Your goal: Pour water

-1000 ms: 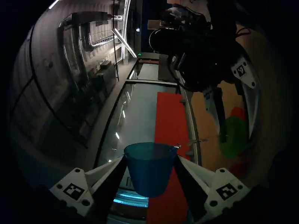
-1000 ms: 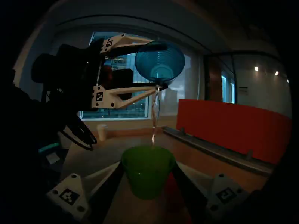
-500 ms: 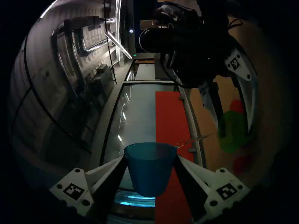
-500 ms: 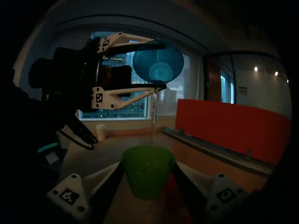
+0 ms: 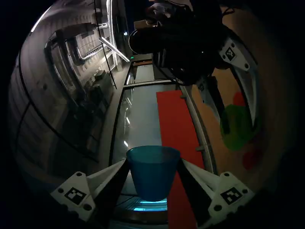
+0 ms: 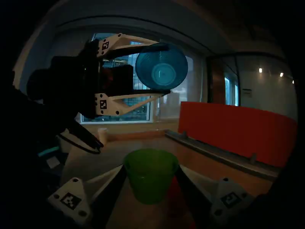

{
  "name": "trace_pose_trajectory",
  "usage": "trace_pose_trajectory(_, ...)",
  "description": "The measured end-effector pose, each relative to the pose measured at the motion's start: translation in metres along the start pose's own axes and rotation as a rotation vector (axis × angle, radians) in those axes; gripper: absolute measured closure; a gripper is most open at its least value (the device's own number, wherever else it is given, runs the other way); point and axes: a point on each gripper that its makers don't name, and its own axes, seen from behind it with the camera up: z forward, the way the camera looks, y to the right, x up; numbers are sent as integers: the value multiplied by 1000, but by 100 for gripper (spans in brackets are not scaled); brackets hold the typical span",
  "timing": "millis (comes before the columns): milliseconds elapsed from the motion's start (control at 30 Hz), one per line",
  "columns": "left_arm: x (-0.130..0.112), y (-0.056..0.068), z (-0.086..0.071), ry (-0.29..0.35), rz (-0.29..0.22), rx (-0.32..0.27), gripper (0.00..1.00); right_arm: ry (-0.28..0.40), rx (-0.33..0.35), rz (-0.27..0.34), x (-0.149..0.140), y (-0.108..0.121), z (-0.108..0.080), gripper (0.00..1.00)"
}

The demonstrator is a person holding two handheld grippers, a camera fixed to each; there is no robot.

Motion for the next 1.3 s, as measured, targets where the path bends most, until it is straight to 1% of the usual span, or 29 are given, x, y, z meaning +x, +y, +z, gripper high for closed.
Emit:
trace_pose_trajectory(100,1,1,0,1,0,0,14,2,-2,1,0,1,-1,10)
trace_pose_trajectory(267,1,-1,2,6,-5,3,14,2,-3,3,-1,2,-1,10)
trace_pose_trajectory(367,0,-2,3,4,-17,6,14,3,-3,3,0,2,-1,10)
trace_pose_trajectory(467,-2,-1,5,0,-53,8,14,4,-4,4,0,1,-1,10)
trace_pose_trajectory(500,-3,-1,6,-1,-76,7,14,4,-4,4,0,2,-1,10)
trace_pose_trajectory(600,-8,2,7,-7,-165,3,14,3,-8,3,-1,3,-1,10)
trace_pose_trajectory(767,-17,7,9,-14,-364,2,14,6,-14,5,0,4,-2,10)
trace_pose_trajectory(867,-19,10,10,-8,-481,-3,14,9,-18,8,0,6,-3,10)
trace_pose_trajectory(967,-21,8,8,6,-593,-1,14,11,-21,8,0,6,-4,10)
trace_pose_trajectory(1100,-29,6,7,2,-735,5,14,12,-23,5,1,7,-6,10)
trace_pose_trajectory(1200,-34,8,8,-4,-852,-2,14,14,-25,4,3,7,-7,10)
trace_pose_trajectory(1300,-38,10,8,-2,-982,-14,14,17,-26,4,4,6,-7,10)
